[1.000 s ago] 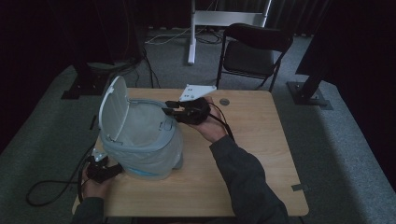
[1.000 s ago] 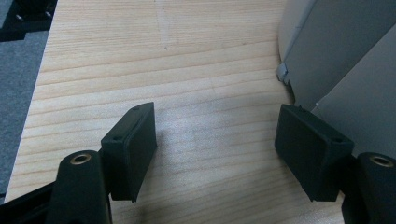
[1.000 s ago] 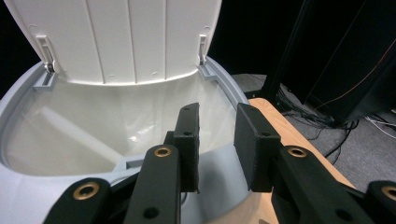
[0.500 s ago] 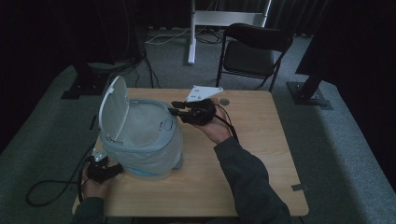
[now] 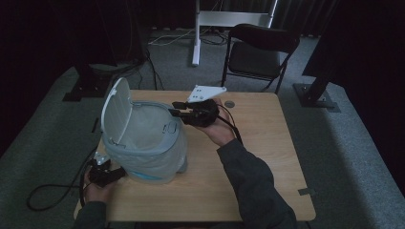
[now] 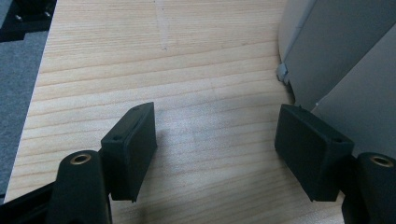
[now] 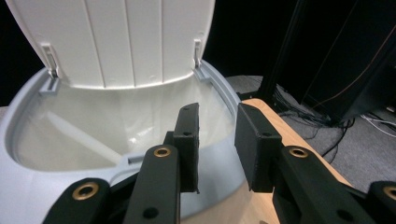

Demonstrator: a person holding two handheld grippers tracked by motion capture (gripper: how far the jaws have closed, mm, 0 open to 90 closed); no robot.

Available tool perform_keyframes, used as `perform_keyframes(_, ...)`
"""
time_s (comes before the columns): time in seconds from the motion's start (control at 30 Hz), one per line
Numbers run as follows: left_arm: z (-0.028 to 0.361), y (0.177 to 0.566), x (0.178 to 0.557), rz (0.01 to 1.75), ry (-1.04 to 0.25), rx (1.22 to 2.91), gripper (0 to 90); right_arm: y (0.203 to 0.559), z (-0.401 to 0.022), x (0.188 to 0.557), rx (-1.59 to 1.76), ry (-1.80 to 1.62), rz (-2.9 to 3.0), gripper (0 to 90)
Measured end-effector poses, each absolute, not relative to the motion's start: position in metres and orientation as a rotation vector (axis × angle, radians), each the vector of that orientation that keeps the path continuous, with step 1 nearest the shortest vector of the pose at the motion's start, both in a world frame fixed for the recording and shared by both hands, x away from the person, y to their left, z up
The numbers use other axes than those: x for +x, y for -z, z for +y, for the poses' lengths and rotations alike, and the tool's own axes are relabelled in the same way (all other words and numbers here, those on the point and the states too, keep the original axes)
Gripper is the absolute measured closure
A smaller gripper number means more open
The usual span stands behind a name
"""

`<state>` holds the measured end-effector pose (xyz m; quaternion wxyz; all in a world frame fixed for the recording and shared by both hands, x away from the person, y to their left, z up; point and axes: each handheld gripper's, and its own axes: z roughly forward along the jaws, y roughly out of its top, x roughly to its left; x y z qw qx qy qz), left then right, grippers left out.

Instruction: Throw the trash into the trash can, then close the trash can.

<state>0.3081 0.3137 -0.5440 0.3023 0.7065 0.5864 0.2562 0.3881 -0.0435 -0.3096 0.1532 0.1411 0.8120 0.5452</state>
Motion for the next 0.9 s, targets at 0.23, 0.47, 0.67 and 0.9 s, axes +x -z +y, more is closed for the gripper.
perform_keyframes(0.23,0.314,0.544,0.308,1.554,-0.679,1.874,29.9,0.307,-0.038,0.39,0.401,-1.574,2.339,69.6)
perform_keyframes(0.47,0.314,0.544,0.308,1.555,-0.68,1.872,29.9,0.302,-0.03,0.39,0.386,-1.585,2.345,69.4)
perform_keyframes(0.67,0.313,0.544,0.308,1.559,-0.682,1.87,30.0,0.293,-0.023,0.388,0.362,-1.597,2.347,69.6)
perform_keyframes(0.9,0.313,0.544,0.308,1.559,-0.683,1.87,30.0,0.284,-0.015,0.388,0.341,-1.604,2.352,71.1)
